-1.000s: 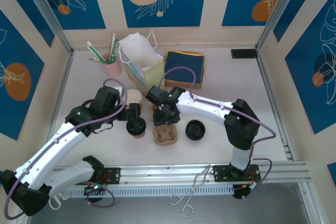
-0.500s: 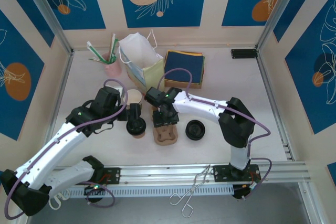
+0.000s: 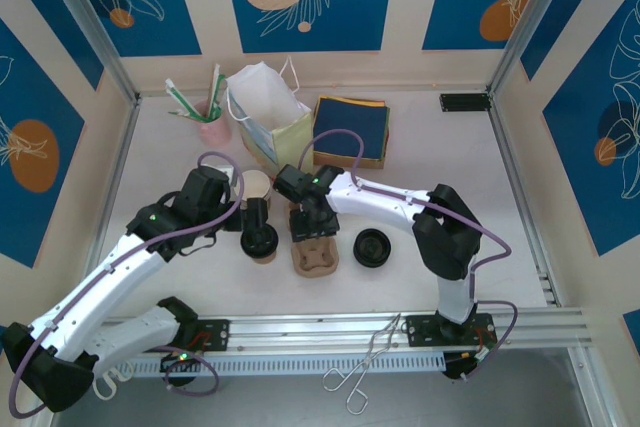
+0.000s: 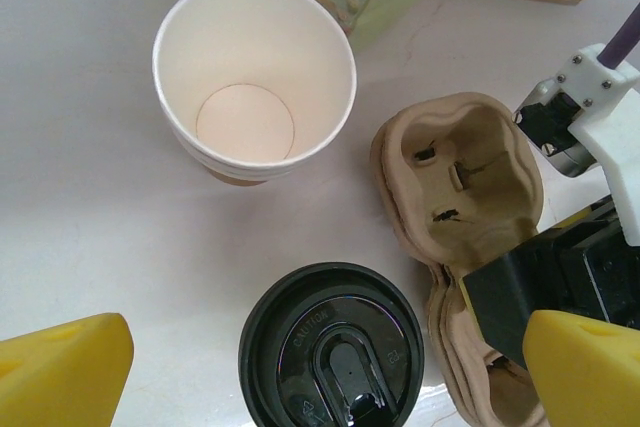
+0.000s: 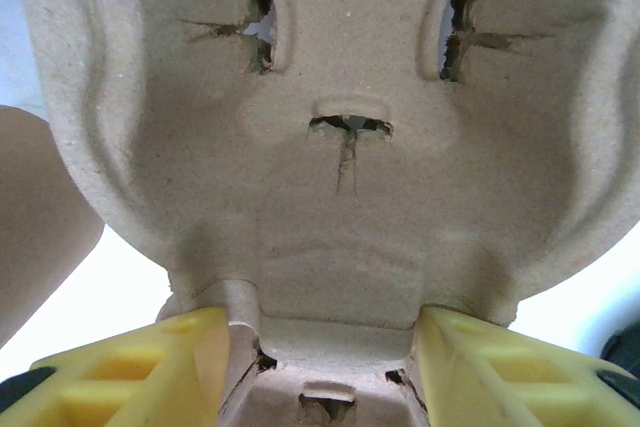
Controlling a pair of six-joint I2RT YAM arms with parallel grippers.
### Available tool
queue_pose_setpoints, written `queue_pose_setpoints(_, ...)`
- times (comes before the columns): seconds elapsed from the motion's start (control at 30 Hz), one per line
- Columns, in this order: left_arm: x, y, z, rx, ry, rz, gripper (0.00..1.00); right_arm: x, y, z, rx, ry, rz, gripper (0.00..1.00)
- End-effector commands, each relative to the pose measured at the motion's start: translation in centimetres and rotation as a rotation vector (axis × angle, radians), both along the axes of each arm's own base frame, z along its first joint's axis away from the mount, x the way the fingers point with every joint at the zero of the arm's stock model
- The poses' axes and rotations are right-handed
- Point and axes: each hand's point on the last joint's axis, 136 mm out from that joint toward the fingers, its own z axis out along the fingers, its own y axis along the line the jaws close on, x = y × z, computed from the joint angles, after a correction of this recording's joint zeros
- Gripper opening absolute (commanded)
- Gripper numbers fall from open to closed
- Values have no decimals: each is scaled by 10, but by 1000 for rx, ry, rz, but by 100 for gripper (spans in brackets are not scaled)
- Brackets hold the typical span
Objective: Pack the takeout coffee
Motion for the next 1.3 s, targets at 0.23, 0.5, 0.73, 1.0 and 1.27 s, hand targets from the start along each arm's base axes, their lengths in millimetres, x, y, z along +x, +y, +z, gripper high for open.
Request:
queue_pose_setpoints(0.23, 0, 2, -2, -10, 3, 1, 100, 0, 0, -2, -11, 27, 3, 53)
queue_pose_setpoints(0.5, -3, 2, 2, -25, 11, 7, 100, -1, 1, -4, -5, 35, 10, 53)
queue_pose_setpoints(0.73, -6, 2, 3, -37, 15, 10, 100, -1, 1, -5, -6, 37, 12, 53)
queue_pose_setpoints(1.0, -8, 2, 4, -45, 17, 10, 100, -2, 0, -8, -13, 42, 15, 53)
queue_pose_setpoints(1.27, -8, 3, 5, -46, 9, 15, 100, -2, 0, -12, -20, 46, 18, 53)
